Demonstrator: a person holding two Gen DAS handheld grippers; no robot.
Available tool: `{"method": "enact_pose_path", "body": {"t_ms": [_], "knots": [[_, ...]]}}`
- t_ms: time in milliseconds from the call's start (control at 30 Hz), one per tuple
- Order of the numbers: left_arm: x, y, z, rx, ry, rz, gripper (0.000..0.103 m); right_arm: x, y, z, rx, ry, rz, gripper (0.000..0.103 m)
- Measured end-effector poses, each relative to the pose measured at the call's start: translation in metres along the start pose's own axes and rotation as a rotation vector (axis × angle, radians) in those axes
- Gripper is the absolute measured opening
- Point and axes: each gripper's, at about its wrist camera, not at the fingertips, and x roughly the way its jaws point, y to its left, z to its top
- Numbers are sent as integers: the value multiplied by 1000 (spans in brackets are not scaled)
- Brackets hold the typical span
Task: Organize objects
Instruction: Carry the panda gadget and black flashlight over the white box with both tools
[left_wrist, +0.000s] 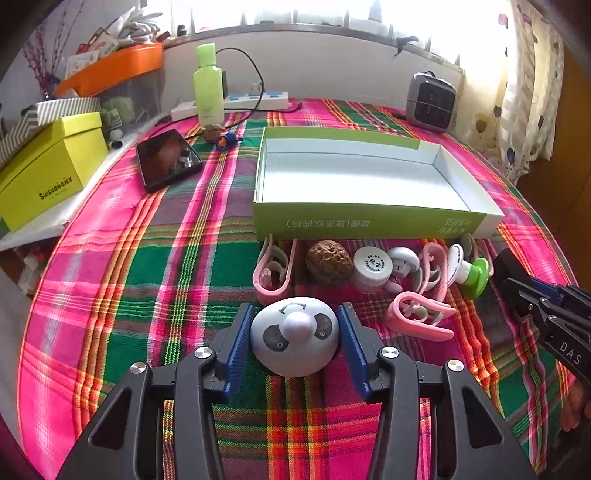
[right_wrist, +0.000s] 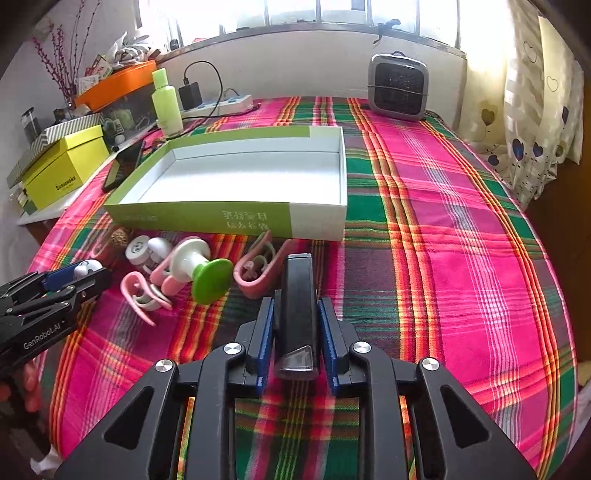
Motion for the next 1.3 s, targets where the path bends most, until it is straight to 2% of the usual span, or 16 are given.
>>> {"method": "enact_pose_path", "body": {"t_ms": [333, 667, 833, 933, 1300], "knots": [[-21, -3, 13, 8, -41, -34, 45, -17, 11, 8, -8, -31, 51, 25], [-18, -5, 40, 18, -48, -67, 45, -18, 21, 32, -19, -54, 88, 25], [-8, -6, 58, 17, -48, -69, 45, -7, 24, 50, -11, -44, 114, 25], [1, -4, 69, 6, -27, -96, 45, 1, 27, 61, -13, -37, 123, 25], [35, -5, 109, 29, -20, -82, 45, 39, 32, 99, -12, -1, 138, 25]]}}
